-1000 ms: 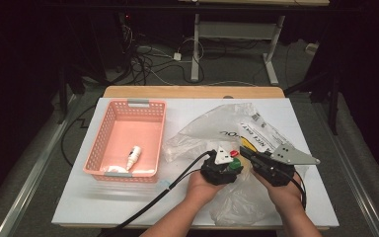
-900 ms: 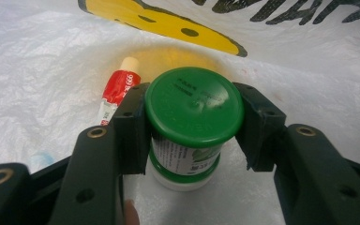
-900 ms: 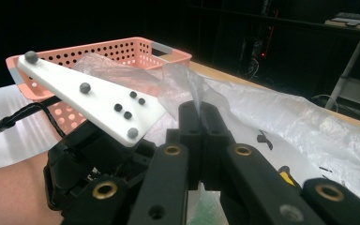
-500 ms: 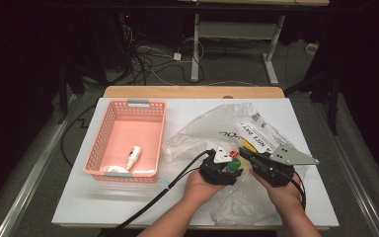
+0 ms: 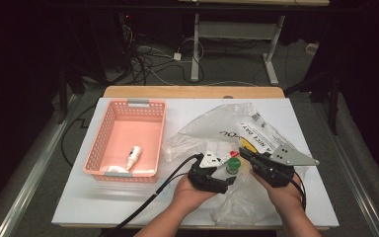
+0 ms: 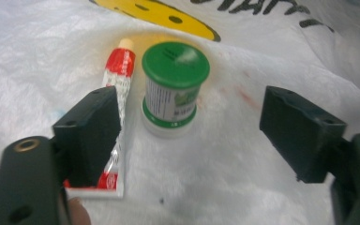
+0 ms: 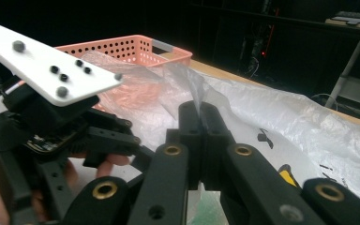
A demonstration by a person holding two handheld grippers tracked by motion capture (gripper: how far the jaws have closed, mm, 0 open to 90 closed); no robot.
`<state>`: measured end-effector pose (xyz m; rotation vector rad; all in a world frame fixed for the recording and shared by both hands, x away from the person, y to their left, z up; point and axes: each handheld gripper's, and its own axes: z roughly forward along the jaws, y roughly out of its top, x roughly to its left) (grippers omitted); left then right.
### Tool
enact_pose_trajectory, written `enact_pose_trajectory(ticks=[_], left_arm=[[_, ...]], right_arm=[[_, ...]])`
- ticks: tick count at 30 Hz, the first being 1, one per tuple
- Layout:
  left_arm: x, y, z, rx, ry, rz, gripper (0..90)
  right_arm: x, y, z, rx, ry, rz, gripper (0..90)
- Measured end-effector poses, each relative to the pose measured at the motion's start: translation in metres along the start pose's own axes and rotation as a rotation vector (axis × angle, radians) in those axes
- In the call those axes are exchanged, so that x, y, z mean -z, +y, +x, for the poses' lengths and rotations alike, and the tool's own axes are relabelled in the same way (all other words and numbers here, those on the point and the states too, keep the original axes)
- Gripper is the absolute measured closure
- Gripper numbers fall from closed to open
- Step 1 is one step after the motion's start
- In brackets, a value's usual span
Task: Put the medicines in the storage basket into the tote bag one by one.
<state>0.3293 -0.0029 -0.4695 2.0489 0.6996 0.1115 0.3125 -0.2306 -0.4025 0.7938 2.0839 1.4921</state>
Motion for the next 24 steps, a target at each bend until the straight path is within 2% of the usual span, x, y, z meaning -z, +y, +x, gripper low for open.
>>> enact_pose_trajectory(ticks=[1,3,8,15,24], left_arm=[[0.002,-0.002,0.000,0.004,0.003,0.001,14.0],[0.007,-0.006,0.001,0.011,0.011,-0.004,13.2],[0.017,-0.014,0.002,0.030,0.017,0.012,0.7],[0.043,-0.022,0.001,0.039,0.030,-0.018,0.0],[0.083,-0.031,-0.005,0.016,0.045,-0.037,0.0]], right_arm=[[0.000,0.000,0.000,0.001,0.001,0.000,90.0],[0.000,0.000,0.001,0.000,0.001,0.001,90.0],[0.000,0.000,0.001,0.004,0.001,0.003,90.0],[-0.001,0.000,0.001,0.001,0.002,0.006,90.0],[-0.002,-0.003,0.002,-0.003,0.000,0.014,90.0]])
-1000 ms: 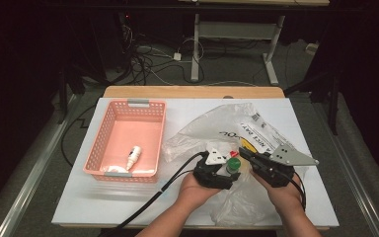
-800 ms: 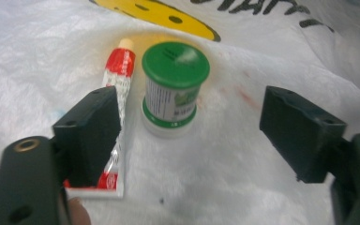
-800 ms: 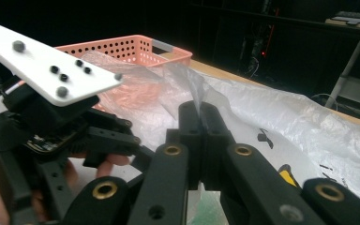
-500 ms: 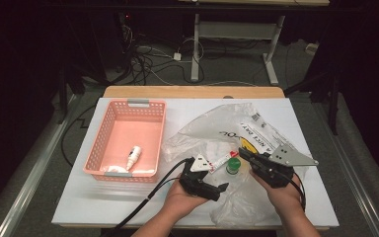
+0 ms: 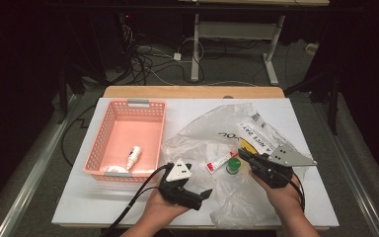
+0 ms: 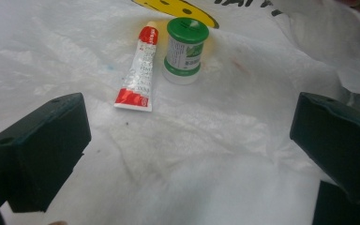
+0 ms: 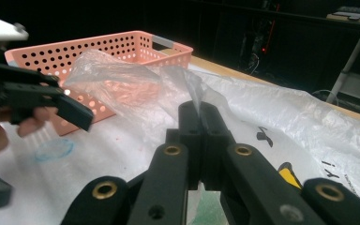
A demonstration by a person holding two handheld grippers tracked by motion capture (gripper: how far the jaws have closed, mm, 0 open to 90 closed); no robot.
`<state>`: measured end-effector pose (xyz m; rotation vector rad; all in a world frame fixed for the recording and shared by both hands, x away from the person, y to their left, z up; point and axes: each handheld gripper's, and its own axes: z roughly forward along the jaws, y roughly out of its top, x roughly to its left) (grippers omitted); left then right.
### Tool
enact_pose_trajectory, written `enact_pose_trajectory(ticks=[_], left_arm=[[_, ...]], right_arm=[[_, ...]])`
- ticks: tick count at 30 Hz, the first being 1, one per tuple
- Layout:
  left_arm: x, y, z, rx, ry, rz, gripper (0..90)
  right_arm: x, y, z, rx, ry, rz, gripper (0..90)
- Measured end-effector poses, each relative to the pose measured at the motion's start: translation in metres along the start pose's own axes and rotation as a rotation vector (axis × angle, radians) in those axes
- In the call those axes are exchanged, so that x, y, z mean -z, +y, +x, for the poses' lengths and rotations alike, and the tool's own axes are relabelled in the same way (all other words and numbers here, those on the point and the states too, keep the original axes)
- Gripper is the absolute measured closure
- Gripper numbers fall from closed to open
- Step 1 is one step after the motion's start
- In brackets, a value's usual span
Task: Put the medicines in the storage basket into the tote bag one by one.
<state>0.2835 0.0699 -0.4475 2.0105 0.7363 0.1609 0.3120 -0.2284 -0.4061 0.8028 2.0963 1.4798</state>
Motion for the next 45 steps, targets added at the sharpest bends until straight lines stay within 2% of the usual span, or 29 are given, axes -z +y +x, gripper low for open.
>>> enact_pose_trajectory(ticks=[3,7,10,15,18,24,26,30,35,39,42,45], left_arm=[[0.012,-0.003,0.001,0.002,0.008,-0.004,0.0],[0.023,-0.008,0.007,0.001,0.012,0.016,0.0],[0.032,-0.012,0.010,-0.005,0.037,0.023,0.0],[0.049,-0.017,0.018,0.016,0.079,-0.013,0.0],[0.058,-0.019,0.023,0.026,0.100,-0.018,0.0],[0.078,-0.022,0.036,0.051,0.160,-0.046,0.0],[0.086,-0.022,0.042,0.053,0.198,-0.048,0.0],[0.102,-0.025,0.058,0.086,0.265,-0.060,0.0],[0.116,-0.033,0.077,0.135,0.307,-0.071,0.0],[0.124,-0.039,0.092,0.188,0.323,-0.086,0.0],[0.131,-0.044,0.099,0.199,0.358,-0.078,0.0],[0.138,-0.048,0.107,0.232,0.374,-0.092,0.0]], right_arm=[[0.000,-0.001,0.001,0.001,0.005,0.005,90.0],[-0.001,-0.001,0.001,0.000,0.001,0.005,90.0],[0.000,-0.001,0.001,-0.002,0.000,0.004,90.0],[0.002,0.000,-0.001,-0.005,-0.010,-0.003,90.0],[0.002,-0.001,-0.002,-0.007,-0.008,-0.003,90.0],[0.002,-0.002,-0.002,-0.003,-0.005,0.002,90.0],[0.003,-0.002,-0.002,-0.005,-0.006,-0.001,90.0],[0.004,-0.001,-0.004,-0.006,-0.008,-0.004,90.0],[0.002,-0.002,-0.003,-0.004,-0.001,0.003,90.0],[0.002,-0.003,-0.003,-0.002,-0.005,0.004,90.0],[0.002,-0.003,-0.003,-0.002,-0.008,0.006,90.0],[0.001,-0.003,-0.002,-0.003,-0.007,0.007,90.0]])
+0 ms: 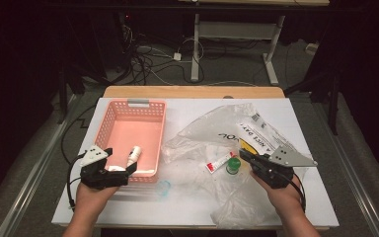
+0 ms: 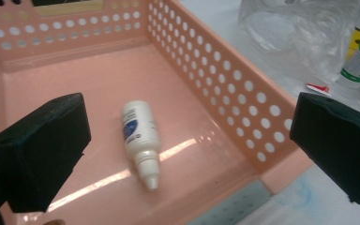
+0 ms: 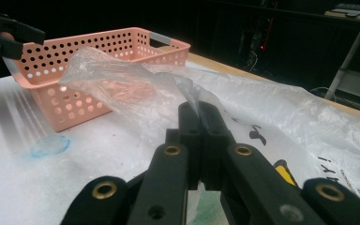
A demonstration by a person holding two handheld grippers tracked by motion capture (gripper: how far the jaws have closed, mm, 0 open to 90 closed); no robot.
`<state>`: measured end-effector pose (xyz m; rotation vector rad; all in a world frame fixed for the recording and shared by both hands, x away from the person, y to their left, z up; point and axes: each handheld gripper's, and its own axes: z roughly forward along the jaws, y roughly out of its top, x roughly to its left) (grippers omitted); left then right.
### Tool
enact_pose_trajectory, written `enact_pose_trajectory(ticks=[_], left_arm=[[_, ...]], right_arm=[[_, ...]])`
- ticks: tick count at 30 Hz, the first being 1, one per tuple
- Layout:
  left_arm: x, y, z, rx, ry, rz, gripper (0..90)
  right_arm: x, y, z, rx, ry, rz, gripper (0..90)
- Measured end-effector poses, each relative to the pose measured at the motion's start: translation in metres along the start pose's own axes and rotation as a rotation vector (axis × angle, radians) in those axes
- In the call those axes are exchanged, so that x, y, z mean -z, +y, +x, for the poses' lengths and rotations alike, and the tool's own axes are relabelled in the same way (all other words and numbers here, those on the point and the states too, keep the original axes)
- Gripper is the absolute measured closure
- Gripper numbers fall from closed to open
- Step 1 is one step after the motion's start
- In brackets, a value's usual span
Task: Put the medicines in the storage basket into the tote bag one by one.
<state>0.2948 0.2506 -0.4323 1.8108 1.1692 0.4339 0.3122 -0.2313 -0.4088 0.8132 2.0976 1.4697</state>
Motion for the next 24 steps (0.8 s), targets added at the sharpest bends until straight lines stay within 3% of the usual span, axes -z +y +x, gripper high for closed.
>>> enact_pose_trajectory(ticks=[7,13,15,19,21,24], left_arm=[[0.006,-0.003,0.014,0.041,0.034,-0.008,0.0],[0.004,0.000,0.010,0.023,0.027,-0.022,0.0],[0.003,0.003,0.008,0.038,-0.004,-0.049,0.0],[-0.001,0.016,0.004,0.024,-0.003,-0.058,0.0],[-0.004,0.026,0.003,0.009,0.013,-0.046,0.0],[-0.011,0.042,0.005,0.012,0.002,-0.026,0.3]], right_arm=[[0.000,0.000,0.000,0.000,0.002,-0.002,90.0],[0.000,0.000,0.001,0.000,0.001,-0.002,90.0],[0.000,0.001,0.000,-0.001,0.001,-0.005,90.0],[0.003,0.003,-0.004,-0.019,-0.001,-0.023,90.0],[0.004,0.002,-0.005,-0.018,-0.005,-0.023,90.0],[0.004,0.001,-0.006,-0.026,-0.004,-0.020,90.0]])
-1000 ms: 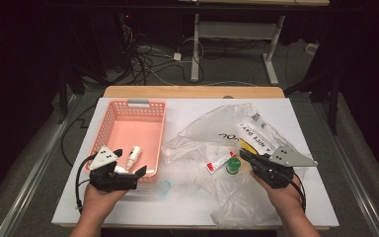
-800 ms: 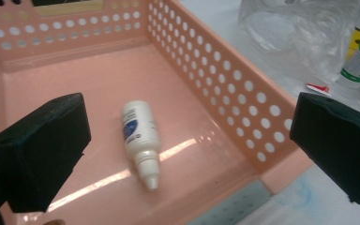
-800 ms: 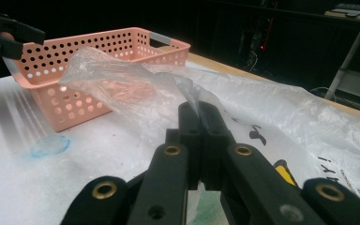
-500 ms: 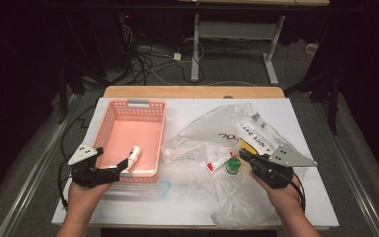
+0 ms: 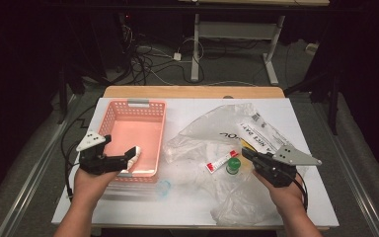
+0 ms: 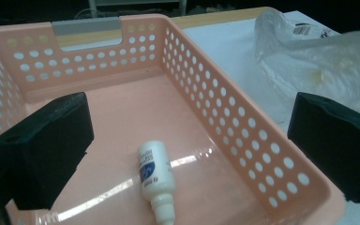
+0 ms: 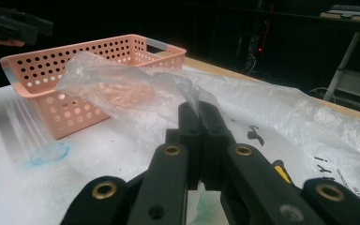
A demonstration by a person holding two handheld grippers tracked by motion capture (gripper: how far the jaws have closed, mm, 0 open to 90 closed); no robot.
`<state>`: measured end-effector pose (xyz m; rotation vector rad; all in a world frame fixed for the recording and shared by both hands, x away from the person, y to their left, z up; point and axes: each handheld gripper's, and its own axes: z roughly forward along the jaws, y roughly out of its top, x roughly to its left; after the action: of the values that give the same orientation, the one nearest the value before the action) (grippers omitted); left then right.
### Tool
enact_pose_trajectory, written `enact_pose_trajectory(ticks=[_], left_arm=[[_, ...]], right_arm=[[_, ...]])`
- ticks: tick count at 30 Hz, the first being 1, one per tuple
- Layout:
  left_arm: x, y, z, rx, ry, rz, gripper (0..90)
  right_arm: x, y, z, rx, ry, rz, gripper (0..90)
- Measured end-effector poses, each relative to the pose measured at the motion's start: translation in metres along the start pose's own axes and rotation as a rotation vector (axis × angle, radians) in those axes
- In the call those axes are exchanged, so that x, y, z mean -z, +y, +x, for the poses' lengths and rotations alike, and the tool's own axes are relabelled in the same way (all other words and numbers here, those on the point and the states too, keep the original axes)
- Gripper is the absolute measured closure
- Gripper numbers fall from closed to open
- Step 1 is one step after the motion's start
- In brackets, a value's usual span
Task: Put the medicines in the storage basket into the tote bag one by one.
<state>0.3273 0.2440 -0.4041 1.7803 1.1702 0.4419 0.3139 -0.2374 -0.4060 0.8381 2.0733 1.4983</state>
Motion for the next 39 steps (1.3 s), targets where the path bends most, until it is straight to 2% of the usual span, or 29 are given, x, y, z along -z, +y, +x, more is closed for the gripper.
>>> enact_pose_trajectory(ticks=[2,5,7,9,14,16,19,22,25,29,32,37,39], left_arm=[[-0.007,0.009,0.003,-0.007,0.017,0.025,0.4],[-0.020,0.018,0.010,0.007,0.025,0.064,0.1],[-0.028,0.020,0.016,0.020,0.026,0.076,0.1],[-0.037,0.023,0.020,0.024,0.031,0.115,0.1],[-0.058,0.025,0.027,0.049,0.018,0.231,0.1],[-0.067,0.025,0.029,0.057,0.015,0.291,0.2],[-0.077,0.025,0.033,0.083,0.019,0.356,0.4],[-0.086,0.024,0.036,0.084,0.033,0.442,1.0],[-0.093,0.023,0.036,0.071,0.047,0.501,6.0],[-0.101,0.022,0.038,0.086,0.058,0.569,13.6],[-0.107,0.021,0.039,0.099,0.044,0.645,17.3],[-0.116,0.022,0.037,0.119,0.043,0.766,22.8],[-0.118,0.022,0.035,0.115,0.024,0.791,24.9]], right_arm=[[0.000,0.000,0.000,0.004,0.000,-0.004,90.0],[0.001,0.001,0.000,0.001,-0.001,-0.005,90.0],[0.001,0.001,0.000,0.002,0.000,-0.005,90.0],[0.000,0.001,0.000,0.002,0.002,-0.006,90.0],[0.000,0.001,0.000,0.001,0.003,-0.005,89.3],[0.000,0.001,0.000,0.000,0.002,-0.006,89.3],[0.000,0.001,0.001,0.000,0.001,-0.005,89.5],[0.000,0.002,0.002,0.005,0.004,-0.002,90.0],[-0.001,0.002,0.002,0.010,0.009,-0.002,90.0],[0.000,0.003,0.002,0.009,0.007,-0.007,90.0],[0.000,0.003,0.002,0.008,0.005,-0.011,90.0],[-0.001,0.003,0.002,0.010,0.006,-0.009,90.0],[-0.001,0.003,0.002,0.012,0.006,-0.008,90.0]])
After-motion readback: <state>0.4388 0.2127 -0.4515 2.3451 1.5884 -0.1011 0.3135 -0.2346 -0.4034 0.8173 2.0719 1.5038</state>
